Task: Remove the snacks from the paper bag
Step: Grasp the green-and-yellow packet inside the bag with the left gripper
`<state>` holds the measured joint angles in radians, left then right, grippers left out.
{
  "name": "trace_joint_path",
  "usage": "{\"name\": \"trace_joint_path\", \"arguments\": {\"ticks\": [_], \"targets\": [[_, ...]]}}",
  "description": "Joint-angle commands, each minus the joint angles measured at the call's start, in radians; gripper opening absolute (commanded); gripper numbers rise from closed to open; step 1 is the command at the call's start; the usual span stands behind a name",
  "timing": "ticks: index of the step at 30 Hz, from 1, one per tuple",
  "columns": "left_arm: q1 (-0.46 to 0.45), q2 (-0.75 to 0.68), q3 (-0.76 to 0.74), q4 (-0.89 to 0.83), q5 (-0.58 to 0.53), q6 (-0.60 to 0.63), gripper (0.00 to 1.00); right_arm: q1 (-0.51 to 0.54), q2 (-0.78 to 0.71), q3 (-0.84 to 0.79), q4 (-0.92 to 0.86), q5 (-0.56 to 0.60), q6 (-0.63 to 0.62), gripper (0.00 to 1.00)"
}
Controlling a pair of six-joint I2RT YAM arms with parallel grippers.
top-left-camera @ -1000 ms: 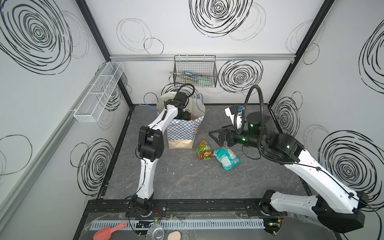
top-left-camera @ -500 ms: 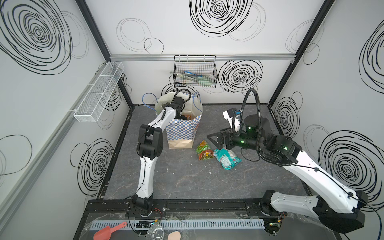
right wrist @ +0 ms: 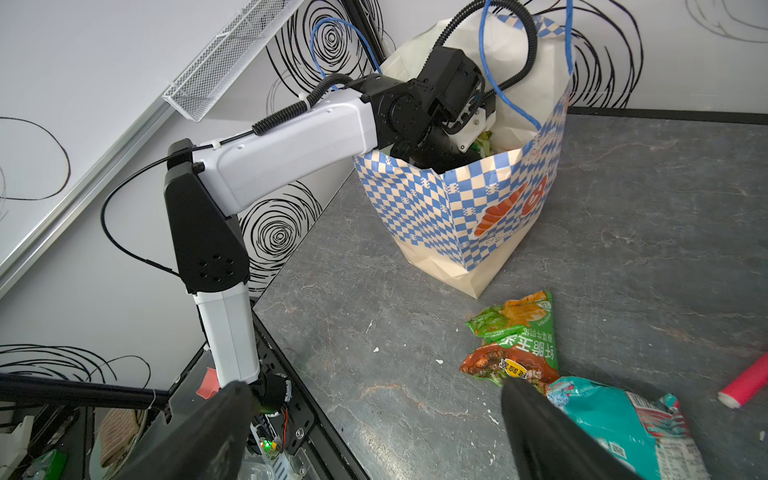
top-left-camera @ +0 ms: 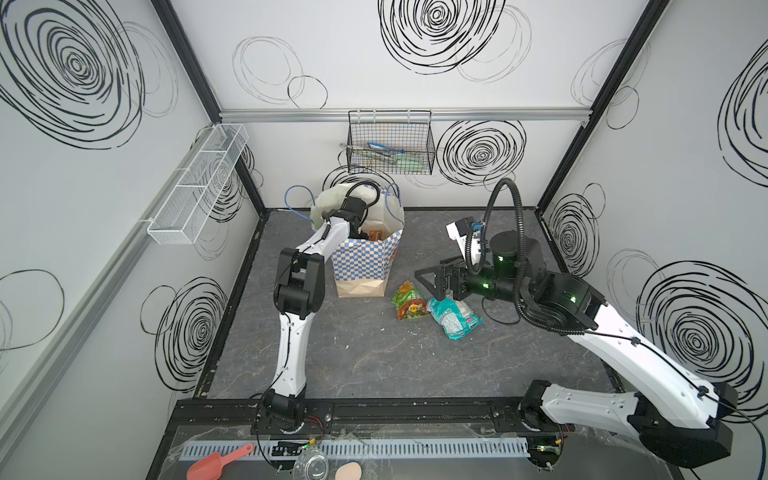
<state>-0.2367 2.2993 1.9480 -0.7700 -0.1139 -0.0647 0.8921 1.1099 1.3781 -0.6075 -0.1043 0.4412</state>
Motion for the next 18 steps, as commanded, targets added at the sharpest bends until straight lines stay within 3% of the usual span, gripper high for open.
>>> {"name": "trace_joint_path", "arguments": {"ticks": [1, 6, 11, 18], "targets": [[0.000, 0.065, -0.060, -0.070, 0.087, 0.002, 0.50, 0.008, -0.025, -0.011, 0.029, 0.014, 0.004, 0.97], [0.002, 0.025, -0.056, -0.064, 0.098, -0.002, 0.21, 0.010, -0.034, -0.013, 0.034, 0.020, 0.005, 0.97], [0.003, -0.022, -0.042, -0.063, 0.115, -0.007, 0.00, 0.011, -0.044, -0.019, 0.041, 0.025, 0.008, 0.97], [0.004, -0.091, -0.014, -0.063, 0.122, -0.022, 0.00, 0.012, -0.051, -0.022, 0.045, 0.028, 0.014, 0.97]]}}
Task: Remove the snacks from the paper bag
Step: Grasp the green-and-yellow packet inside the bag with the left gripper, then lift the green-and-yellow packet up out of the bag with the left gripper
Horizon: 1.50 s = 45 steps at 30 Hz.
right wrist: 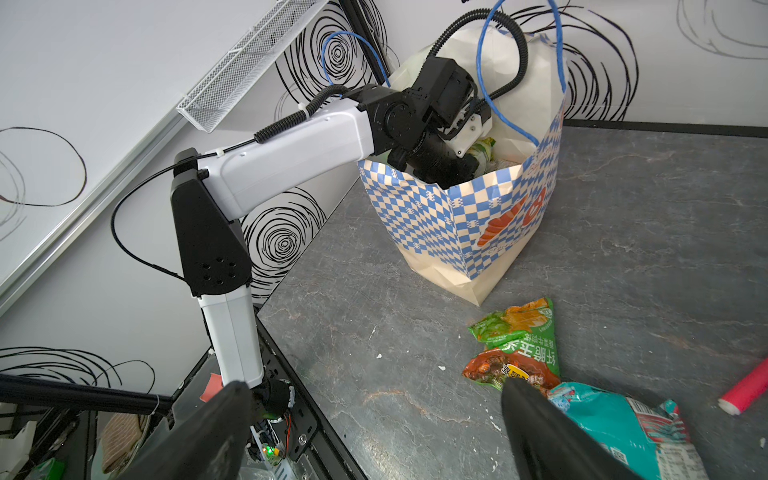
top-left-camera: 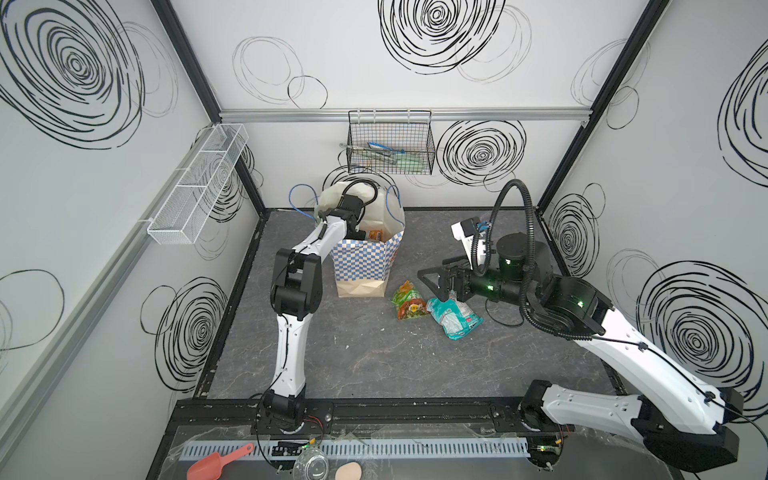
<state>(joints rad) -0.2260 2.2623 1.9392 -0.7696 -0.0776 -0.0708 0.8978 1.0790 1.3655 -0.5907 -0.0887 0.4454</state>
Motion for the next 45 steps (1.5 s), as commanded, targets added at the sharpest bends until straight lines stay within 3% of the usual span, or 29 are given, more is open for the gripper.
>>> {"name": "trace_joint_path", "arguments": {"ticks": [1, 25, 45], "targets": [[-0.007, -0.062, -0.002, -0.063, 0.087, -0.017, 0.00, 0.009, -0.020, -0.010, 0.028, 0.013, 0.010, 0.97], [-0.009, -0.298, 0.059, -0.086, 0.082, -0.052, 0.00, 0.009, -0.027, -0.022, 0.049, 0.028, 0.014, 0.97], [-0.005, -0.412, 0.127, -0.082, 0.104, -0.081, 0.00, 0.011, -0.020, -0.028, 0.062, 0.018, 0.016, 0.97]]}}
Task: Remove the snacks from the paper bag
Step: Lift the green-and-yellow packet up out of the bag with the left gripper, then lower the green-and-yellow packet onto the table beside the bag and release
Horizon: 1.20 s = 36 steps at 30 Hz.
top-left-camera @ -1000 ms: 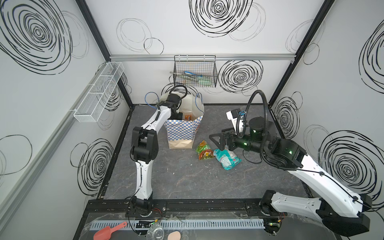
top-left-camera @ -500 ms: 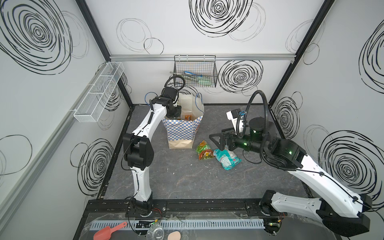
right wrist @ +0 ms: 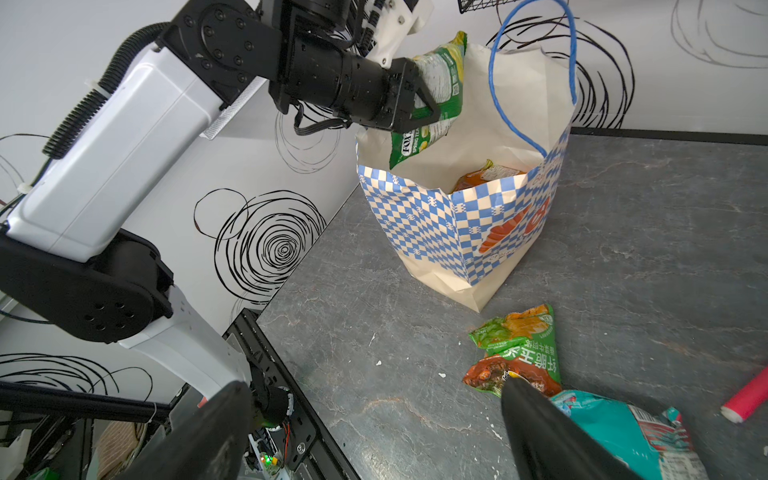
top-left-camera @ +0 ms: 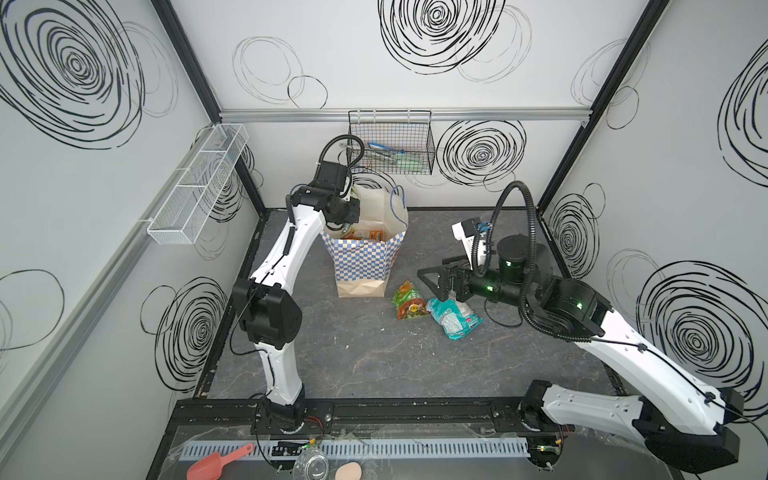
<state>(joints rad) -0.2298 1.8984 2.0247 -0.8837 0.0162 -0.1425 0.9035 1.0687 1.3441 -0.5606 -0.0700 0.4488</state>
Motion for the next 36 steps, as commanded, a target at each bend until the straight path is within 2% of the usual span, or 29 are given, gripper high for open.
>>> {"name": "trace_joint_path", "arguments": {"ticks": [1, 11, 19, 25, 29, 32, 36], "targets": [[-0.002, -0.050, 0.041, 0.031, 0.011, -0.010, 0.00, 0.005, -0.011, -0.006, 0.031, -0.001, 0.013, 0.97], [-0.017, -0.113, 0.101, 0.021, 0.011, -0.021, 0.00, 0.008, -0.015, 0.011, 0.031, 0.009, 0.011, 0.97], [-0.113, -0.276, 0.094, 0.059, -0.056, -0.054, 0.00, 0.006, -0.071, 0.013, 0.050, 0.097, -0.014, 0.97], [-0.369, -0.429, -0.018, 0.197, -0.210, -0.090, 0.00, 0.004, -0.172, -0.068, 0.076, 0.174, -0.023, 0.97], [-0.599, -0.517, -0.207, 0.440, -0.302, -0.112, 0.00, 0.004, -0.260, -0.152, 0.067, 0.217, -0.012, 0.97], [-0.733, -0.509, -0.304, 0.562, -0.389, -0.094, 0.00, 0.004, -0.340, -0.219, 0.021, 0.261, 0.014, 0.97], [-0.825, -0.431, -0.378, 0.617, -0.458, -0.076, 0.00, 0.004, -0.473, -0.321, -0.054, 0.315, 0.066, 0.97]]}}
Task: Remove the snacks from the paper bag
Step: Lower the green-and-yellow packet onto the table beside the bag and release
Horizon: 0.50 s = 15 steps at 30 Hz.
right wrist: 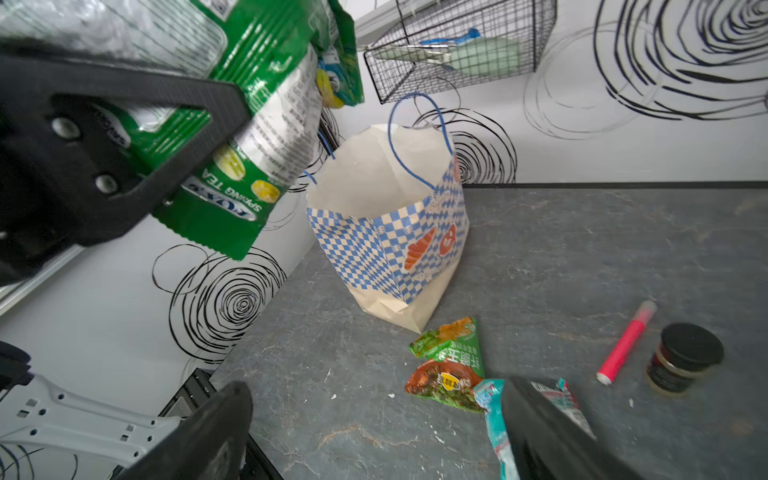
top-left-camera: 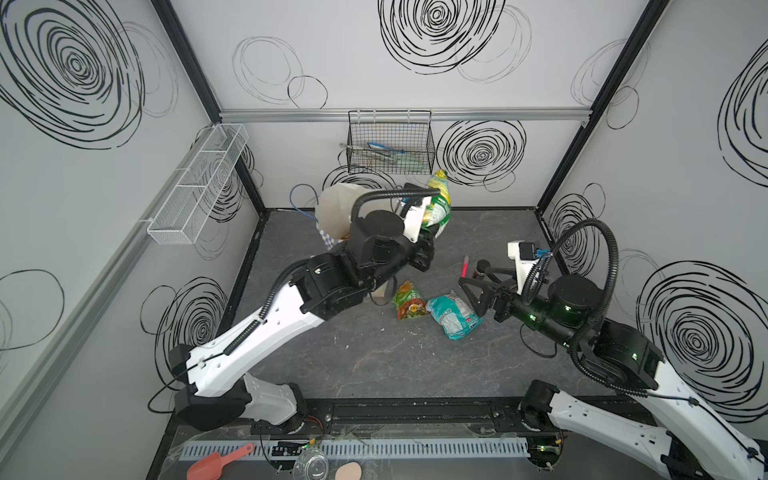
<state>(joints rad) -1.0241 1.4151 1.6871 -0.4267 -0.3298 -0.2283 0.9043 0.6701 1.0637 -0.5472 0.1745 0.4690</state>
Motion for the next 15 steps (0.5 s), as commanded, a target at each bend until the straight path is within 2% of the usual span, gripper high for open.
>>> {"name": "trace_joint_path", "arguments": {"ticks": [1, 7, 11, 15], "targets": [[-0.044, 0.084, -0.053, 0.159, -0.128, 0.013, 0.00, 0.003, -0.110, -0.061, -0.091, 0.085, 0.062, 0.97], [-0.031, 0.320, -0.027, 0.059, -0.175, 0.027, 0.00, 0.004, -0.279, -0.136, -0.191, 0.139, 0.125, 0.97], [0.016, 0.441, -0.033, 0.063, -0.187, 0.068, 0.00, 0.004, -0.312, -0.143, -0.239, 0.123, 0.156, 0.97], [0.060, 0.550, -0.004, 0.060, -0.131, 0.122, 0.00, 0.003, -0.323, -0.142, -0.252, 0.091, 0.179, 0.97]]}}
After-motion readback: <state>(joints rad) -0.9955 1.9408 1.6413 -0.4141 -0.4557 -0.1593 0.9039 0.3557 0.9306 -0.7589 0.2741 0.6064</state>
